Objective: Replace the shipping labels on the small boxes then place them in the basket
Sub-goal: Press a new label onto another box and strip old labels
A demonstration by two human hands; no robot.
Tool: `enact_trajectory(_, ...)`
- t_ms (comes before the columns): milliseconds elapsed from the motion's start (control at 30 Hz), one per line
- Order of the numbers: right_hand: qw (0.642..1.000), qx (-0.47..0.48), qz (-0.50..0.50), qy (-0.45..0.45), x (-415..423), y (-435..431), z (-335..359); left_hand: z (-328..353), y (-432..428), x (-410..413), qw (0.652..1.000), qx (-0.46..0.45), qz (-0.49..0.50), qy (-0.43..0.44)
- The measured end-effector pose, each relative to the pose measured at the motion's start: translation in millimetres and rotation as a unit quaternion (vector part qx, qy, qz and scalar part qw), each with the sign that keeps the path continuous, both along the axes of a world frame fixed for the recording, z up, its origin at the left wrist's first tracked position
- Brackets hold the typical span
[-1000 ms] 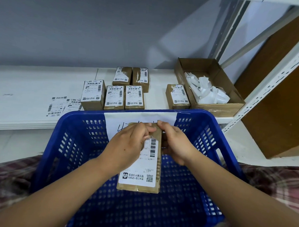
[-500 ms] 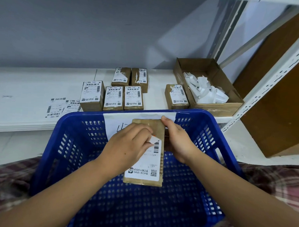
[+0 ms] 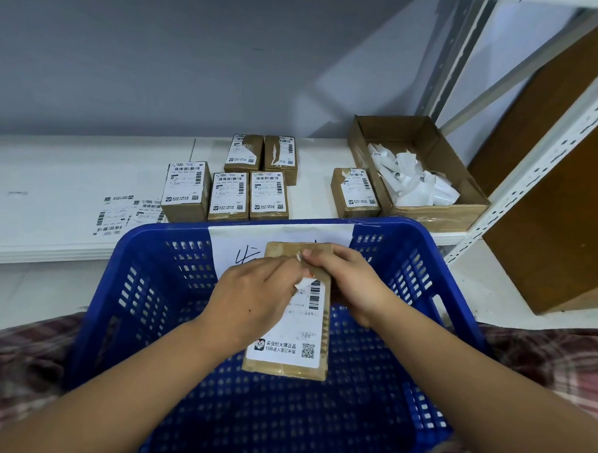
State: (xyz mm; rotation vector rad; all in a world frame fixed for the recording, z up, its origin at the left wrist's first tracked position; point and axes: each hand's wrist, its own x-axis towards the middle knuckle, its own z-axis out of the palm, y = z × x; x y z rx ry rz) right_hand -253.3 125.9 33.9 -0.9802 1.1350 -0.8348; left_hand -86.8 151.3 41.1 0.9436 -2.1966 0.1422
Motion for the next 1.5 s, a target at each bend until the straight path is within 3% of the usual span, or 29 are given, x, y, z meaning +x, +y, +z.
enact_trajectory(300, 1.000, -0.008, 0.003, -0.010, -7.0, -5.4, 3.1, -5.6, -3.1, -0.3, 0.999, 0.030, -0.026, 0.014)
enact_trajectory(667, 1.000, -0.012, 0.003, -0.017, -12.6, -9.3, 4.2, -5.0, -3.1, 1.7, 0.998, 0.001, -0.069, 0.010)
enact_trajectory(767, 1.000, -0.005, 0.004, -0.016, -13.3, -9.0, 3.0, -3.3, 0.5, 2.1, 0.999, -0.005, -0.054, 0.000)
enact_trajectory(900, 0.999, -0.011, -0.002, 0.041, -9.7, -5.7, -3.0, -0.3, 2.3, -3.5, 0.998, 0.055, 0.010, -0.022)
enact_trajectory(1000, 0.996, -0.020, -0.004, 0.090, -2.0, -2.0, -9.0, -4.0, -0.9, -3.6, 0.996, 0.039, 0.026, -0.078)
enact_trajectory(1133, 0.992, -0.030, 0.014, 0.118, 0.4, -1.3, -8.5, -8.2, -3.1, -1.3, 0.996, 0.024, 0.009, -0.089)
enact_trajectory(1267, 0.993, -0.041, 0.032, 0.105, -1.4, -2.2, -3.1, -1.5, -5.3, 0.7, 0.994, -0.010, -0.028, -0.105)
enact_trajectory(1500, 0.995, -0.049, 0.044, 0.081, -8.8, -6.2, 4.1, -4.0, -4.6, -1.9, 0.995, -0.045, -0.008, -0.094)
